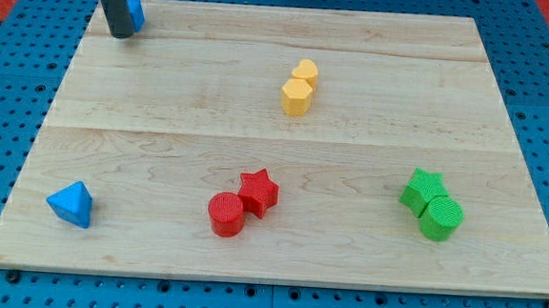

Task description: Push the blue cube slightly to the top

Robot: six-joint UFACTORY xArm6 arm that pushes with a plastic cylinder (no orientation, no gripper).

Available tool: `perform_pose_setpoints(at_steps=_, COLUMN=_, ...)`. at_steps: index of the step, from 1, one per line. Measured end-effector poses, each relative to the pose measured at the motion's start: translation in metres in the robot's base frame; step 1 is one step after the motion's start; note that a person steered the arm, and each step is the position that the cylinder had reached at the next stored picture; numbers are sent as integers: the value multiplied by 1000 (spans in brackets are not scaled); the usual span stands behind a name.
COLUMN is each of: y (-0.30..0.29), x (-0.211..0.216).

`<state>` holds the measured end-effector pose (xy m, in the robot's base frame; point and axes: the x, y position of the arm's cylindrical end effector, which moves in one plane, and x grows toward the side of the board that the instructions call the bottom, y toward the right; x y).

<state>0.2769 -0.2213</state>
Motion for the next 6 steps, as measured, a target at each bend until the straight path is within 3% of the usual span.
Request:
perform_pose_setpoints(at_steps=4, y=7, x=-4)
perform_pose_setpoints(at_steps=6, y=145, x=71)
